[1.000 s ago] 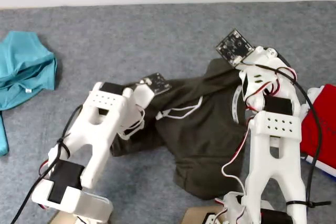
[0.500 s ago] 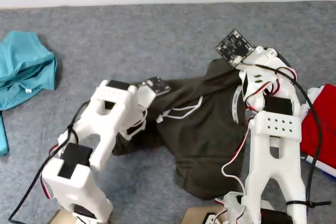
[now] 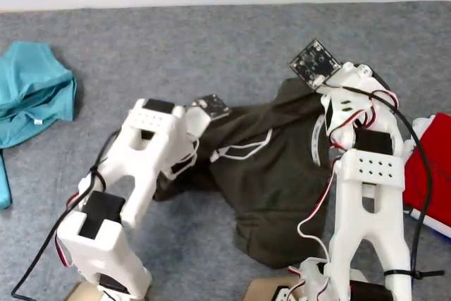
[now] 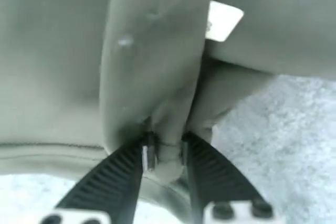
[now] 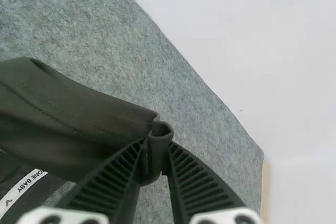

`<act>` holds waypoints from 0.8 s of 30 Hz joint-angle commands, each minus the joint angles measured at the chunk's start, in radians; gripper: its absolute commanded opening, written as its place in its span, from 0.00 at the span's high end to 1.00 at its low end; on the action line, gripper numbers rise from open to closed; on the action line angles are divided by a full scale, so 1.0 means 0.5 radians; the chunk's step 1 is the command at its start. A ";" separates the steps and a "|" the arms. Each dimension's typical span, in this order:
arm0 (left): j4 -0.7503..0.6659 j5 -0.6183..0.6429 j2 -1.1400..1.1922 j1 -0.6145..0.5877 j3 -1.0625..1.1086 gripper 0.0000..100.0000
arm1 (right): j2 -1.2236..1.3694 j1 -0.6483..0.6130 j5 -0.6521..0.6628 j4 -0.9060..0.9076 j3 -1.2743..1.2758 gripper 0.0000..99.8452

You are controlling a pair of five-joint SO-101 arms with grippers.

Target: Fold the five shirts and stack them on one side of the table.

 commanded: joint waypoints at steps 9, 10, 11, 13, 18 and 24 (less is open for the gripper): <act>0.178 -0.043 -0.003 0.006 -0.176 0.91 | -0.133 0.029 0.018 -0.032 -0.028 0.99; 0.175 -0.043 0.000 0.006 -0.173 0.91 | -0.133 0.029 0.018 -0.032 -0.028 0.99; 0.172 -0.043 0.000 0.009 -0.167 0.91 | -0.133 0.029 0.018 -0.032 -0.028 0.99; 0.172 -0.043 0.000 0.012 -0.164 0.91 | -0.133 0.029 0.018 -0.032 -0.028 0.99; 0.110 -0.043 0.000 0.006 -0.121 0.91 | -0.133 0.029 0.018 -0.032 -0.028 0.99; 0.028 -0.043 0.000 0.006 0.005 0.91 | -0.133 0.029 0.018 -0.032 -0.028 0.99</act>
